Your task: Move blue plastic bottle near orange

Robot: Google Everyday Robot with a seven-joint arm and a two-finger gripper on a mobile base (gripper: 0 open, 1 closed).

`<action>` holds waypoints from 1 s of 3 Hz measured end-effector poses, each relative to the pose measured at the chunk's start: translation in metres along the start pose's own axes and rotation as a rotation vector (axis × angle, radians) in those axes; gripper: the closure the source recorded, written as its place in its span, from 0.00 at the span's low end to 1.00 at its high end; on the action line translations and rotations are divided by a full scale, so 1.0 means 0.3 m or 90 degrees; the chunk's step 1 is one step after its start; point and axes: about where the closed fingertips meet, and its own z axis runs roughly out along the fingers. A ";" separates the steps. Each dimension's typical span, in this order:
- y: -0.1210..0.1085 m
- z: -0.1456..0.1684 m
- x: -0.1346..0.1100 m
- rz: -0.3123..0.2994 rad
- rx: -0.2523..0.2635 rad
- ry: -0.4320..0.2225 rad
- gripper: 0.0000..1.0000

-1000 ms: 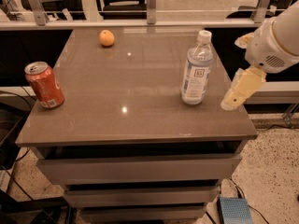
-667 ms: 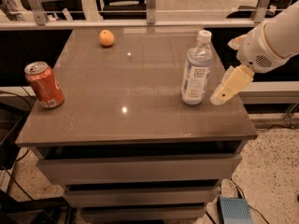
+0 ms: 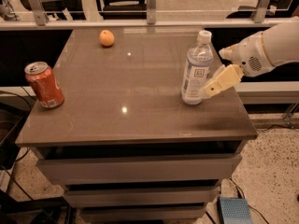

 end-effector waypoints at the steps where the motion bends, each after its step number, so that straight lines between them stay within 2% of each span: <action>1: 0.014 0.033 -0.036 0.041 -0.044 -0.066 0.00; 2: 0.035 0.061 -0.078 0.057 -0.076 -0.120 0.17; 3: 0.048 0.076 -0.096 0.063 -0.092 -0.145 0.40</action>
Offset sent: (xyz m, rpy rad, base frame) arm 0.0064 0.0454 0.0106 0.3568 0.0392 0.0545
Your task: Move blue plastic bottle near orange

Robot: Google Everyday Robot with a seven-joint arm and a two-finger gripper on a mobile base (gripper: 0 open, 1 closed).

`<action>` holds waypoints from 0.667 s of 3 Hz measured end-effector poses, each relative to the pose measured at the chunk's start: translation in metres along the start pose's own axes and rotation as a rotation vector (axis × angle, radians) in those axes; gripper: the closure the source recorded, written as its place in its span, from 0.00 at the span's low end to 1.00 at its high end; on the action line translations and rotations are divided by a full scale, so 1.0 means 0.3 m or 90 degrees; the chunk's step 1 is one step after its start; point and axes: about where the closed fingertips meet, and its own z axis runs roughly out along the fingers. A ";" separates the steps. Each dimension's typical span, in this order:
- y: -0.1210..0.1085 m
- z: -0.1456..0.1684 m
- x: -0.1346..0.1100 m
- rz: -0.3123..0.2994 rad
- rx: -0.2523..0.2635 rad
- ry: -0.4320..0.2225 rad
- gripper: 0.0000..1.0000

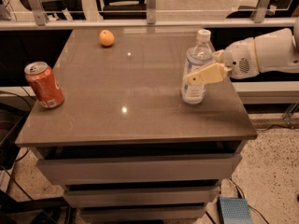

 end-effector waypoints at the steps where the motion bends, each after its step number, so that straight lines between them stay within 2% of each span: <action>1: 0.001 0.006 -0.006 0.000 -0.004 -0.012 0.64; 2: -0.025 0.006 -0.061 -0.013 0.002 -0.024 0.87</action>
Offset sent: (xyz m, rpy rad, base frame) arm 0.0321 0.0046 0.0376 0.0377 -0.0860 -0.0063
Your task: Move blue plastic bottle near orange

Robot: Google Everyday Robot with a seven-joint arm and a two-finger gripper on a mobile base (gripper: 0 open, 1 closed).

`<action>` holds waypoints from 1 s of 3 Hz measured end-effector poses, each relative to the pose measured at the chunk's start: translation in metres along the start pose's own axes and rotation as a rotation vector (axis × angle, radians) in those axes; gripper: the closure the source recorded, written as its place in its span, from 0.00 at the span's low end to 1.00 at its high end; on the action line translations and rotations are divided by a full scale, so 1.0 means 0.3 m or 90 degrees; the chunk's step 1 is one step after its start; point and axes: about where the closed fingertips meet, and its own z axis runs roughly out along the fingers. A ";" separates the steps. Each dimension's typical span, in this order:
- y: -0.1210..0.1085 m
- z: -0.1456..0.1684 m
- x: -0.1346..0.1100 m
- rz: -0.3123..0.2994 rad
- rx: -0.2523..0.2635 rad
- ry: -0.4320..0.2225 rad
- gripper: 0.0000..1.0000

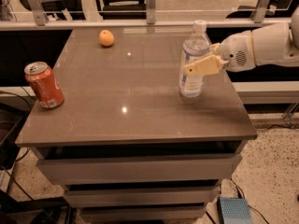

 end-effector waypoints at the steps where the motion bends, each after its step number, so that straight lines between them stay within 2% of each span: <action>1: 0.002 0.005 -0.005 -0.002 -0.002 0.000 1.00; 2: 0.003 0.005 -0.005 -0.002 -0.002 0.000 1.00; 3: 0.001 -0.049 0.001 0.002 0.016 -0.006 1.00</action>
Offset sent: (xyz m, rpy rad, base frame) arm 0.0004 0.0017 0.0010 0.0006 -0.0019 0.0028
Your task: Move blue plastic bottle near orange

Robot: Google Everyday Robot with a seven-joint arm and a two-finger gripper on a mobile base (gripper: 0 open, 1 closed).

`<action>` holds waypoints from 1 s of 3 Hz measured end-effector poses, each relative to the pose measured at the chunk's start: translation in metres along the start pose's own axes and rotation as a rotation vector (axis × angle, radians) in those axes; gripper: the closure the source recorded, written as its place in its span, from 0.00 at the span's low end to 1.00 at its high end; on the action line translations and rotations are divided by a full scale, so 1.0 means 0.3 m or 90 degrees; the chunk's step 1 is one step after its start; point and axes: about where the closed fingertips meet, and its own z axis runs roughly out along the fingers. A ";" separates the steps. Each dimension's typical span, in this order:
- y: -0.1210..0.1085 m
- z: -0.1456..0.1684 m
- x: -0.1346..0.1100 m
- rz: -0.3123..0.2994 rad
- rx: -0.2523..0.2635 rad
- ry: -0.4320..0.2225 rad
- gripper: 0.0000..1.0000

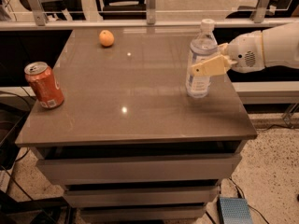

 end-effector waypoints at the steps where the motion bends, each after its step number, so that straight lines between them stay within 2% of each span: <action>1: -0.043 0.043 -0.061 -0.010 0.007 -0.051 1.00; 2: -0.142 0.126 -0.113 -0.014 0.018 -0.082 1.00; 3: -0.263 0.333 -0.238 -0.039 0.009 -0.092 1.00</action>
Offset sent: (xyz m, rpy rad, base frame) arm 0.1529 0.0952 0.0178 0.1505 -0.1601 0.0194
